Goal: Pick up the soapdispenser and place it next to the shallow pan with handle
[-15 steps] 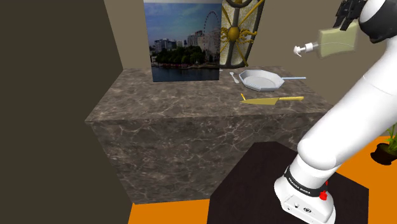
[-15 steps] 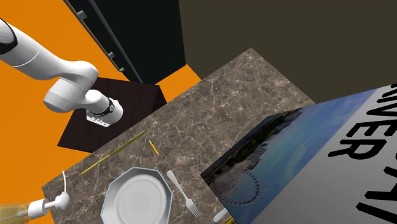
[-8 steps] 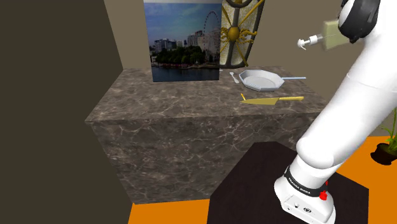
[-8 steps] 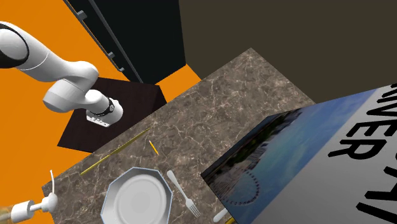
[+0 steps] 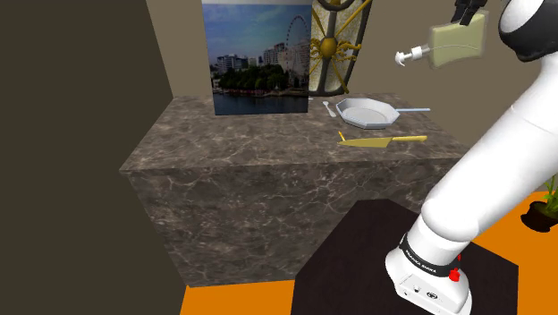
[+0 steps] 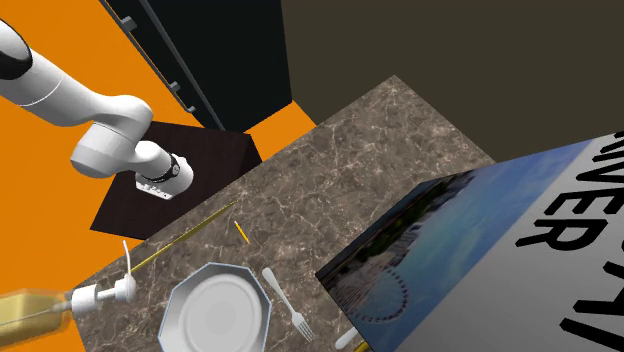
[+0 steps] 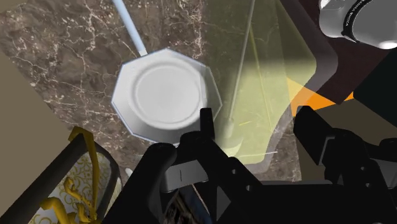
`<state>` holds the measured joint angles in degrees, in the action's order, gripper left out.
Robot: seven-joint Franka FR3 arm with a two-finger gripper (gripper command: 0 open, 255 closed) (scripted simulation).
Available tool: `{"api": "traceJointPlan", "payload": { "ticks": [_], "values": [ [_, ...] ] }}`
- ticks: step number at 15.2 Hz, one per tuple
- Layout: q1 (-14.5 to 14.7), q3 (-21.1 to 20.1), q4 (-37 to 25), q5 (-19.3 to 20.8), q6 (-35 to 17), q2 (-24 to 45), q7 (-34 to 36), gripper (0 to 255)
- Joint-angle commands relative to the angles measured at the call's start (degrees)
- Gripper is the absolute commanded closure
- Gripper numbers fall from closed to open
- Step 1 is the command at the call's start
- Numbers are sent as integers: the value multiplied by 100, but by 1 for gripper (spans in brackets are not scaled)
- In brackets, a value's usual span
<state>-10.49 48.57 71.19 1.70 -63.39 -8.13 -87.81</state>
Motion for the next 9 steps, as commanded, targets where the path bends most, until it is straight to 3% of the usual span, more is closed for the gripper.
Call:
{"api": "traceJointPlan", "payload": {
  "ticks": [1,9],
  "values": [
    [154,-432,332,209,-99,-349,542,255],
    [504,-1456,759,171,-267,-641,1956,255]
  ]
}}
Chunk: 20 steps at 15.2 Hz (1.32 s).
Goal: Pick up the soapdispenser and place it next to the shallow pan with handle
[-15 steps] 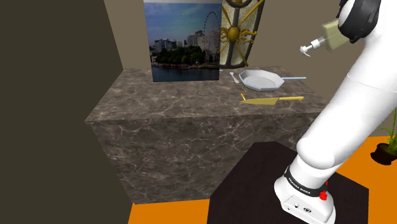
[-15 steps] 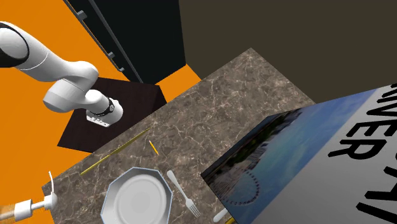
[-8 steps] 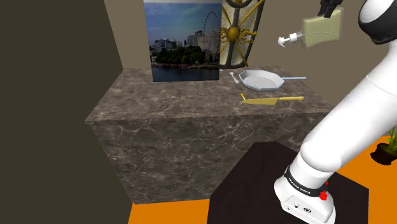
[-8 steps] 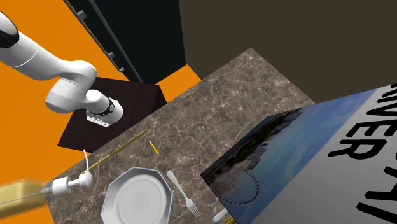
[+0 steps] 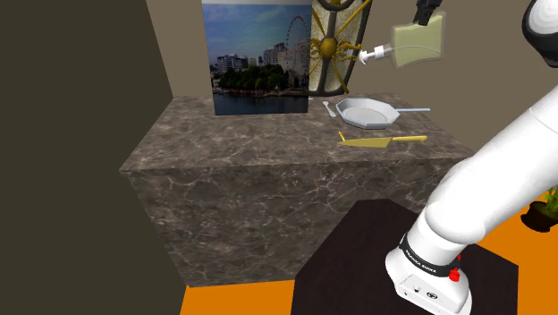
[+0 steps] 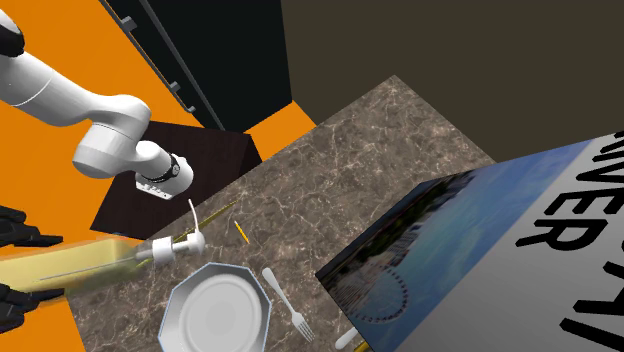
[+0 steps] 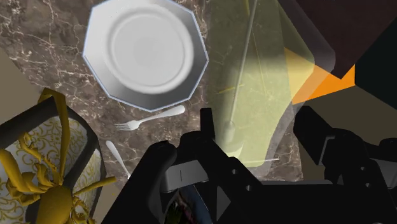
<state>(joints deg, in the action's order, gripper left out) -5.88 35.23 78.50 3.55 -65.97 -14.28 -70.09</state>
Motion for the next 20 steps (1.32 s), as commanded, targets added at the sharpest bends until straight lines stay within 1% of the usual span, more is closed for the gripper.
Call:
{"api": "traceJointPlan", "payload": {
  "ticks": [1,6,11,16,20],
  "values": [
    [86,-224,45,-44,-30,-19,337,255],
    [310,-664,12,-226,-125,127,1051,255],
    [541,-1014,-226,-444,-192,448,1684,255],
    [775,-1276,-702,-684,-201,943,2249,255],
    [942,-1439,-1325,-908,-128,1501,2667,255]
  ]
}}
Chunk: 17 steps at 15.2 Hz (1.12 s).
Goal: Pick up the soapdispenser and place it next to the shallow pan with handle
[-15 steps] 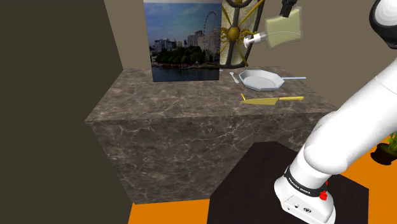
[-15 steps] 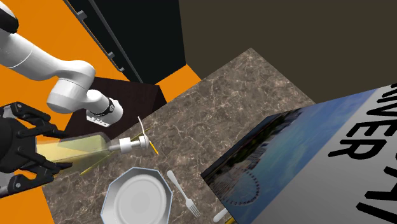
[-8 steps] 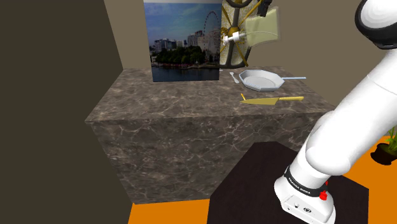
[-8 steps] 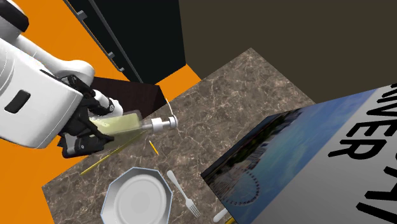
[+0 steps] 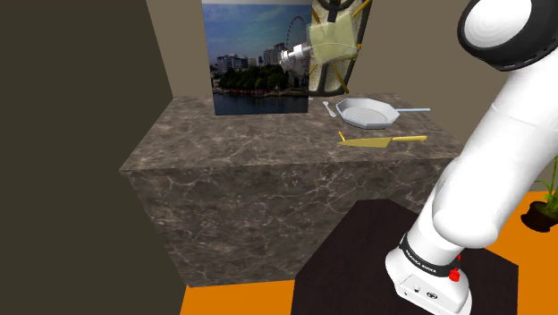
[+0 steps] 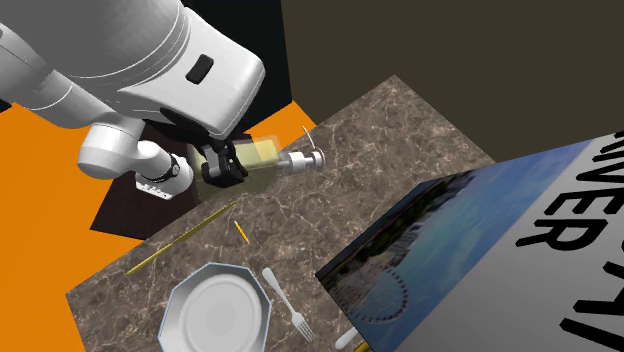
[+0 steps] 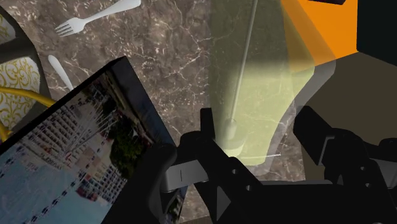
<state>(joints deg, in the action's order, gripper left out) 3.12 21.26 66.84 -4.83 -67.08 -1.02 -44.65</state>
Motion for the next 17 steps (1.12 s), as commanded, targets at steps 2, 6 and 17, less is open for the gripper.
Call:
{"api": "traceJointPlan", "payload": {
  "ticks": [2,6,17],
  "values": [
    [79,-82,236,7,-251,0,150,255],
    [126,-143,928,123,-675,-291,195,255],
    [162,-244,2438,306,-1681,-831,264,255]
  ]
}}
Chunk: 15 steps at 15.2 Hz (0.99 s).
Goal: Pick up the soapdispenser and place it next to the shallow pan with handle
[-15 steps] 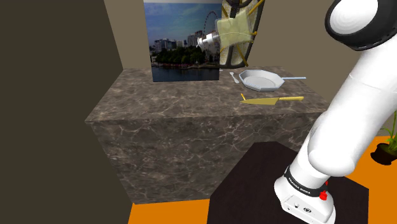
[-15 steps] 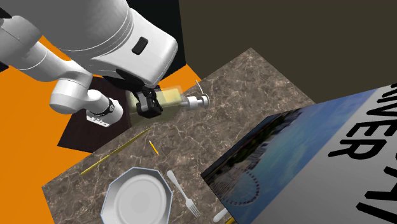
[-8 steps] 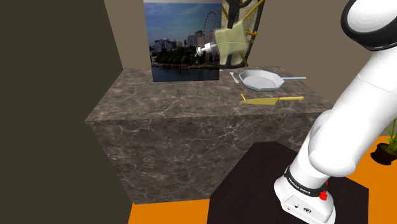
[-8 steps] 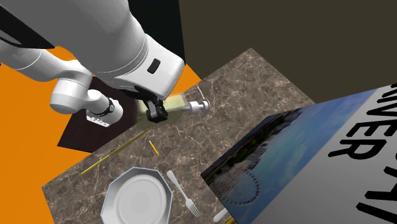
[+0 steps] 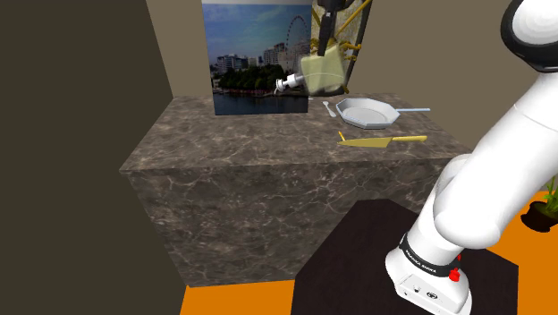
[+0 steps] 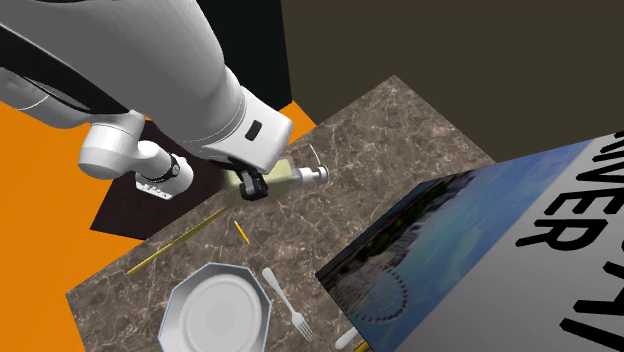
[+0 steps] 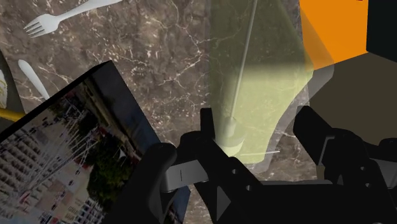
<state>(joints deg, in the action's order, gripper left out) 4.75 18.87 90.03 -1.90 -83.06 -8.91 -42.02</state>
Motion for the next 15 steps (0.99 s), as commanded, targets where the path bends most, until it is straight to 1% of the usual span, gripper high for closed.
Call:
{"api": "traceJointPlan", "payload": {
  "ticks": [1,15],
  "values": [
    [-1,-10,237,24,-167,-78,4,255],
    [-18,-41,1674,122,-1293,-405,12,255]
  ]
}}
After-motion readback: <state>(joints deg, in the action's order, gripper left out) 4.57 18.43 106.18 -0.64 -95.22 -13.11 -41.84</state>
